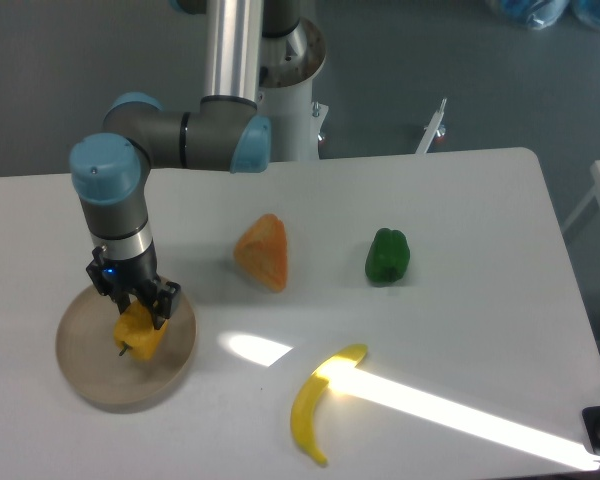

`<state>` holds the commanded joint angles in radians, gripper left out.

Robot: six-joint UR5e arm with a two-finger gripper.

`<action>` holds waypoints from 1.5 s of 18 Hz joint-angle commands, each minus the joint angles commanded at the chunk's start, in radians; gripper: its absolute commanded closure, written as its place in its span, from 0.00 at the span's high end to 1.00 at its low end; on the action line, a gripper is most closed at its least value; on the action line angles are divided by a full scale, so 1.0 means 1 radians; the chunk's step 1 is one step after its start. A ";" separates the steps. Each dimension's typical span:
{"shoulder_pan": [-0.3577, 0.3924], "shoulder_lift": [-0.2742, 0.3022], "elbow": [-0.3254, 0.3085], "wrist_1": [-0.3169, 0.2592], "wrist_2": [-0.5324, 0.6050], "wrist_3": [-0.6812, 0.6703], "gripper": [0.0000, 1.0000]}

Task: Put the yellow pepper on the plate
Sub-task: 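Lower the yellow pepper onto the plate, then open the gripper to release the pepper and raise it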

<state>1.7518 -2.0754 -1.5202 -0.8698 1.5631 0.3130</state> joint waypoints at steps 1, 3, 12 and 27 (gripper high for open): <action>-0.002 -0.005 -0.002 0.005 0.000 -0.015 0.39; -0.012 -0.009 -0.002 0.005 0.000 -0.023 0.39; -0.029 -0.025 0.000 0.003 -0.003 -0.034 0.39; -0.029 -0.018 0.000 0.002 -0.006 -0.029 1.00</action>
<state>1.7227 -2.0939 -1.5202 -0.8682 1.5570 0.2838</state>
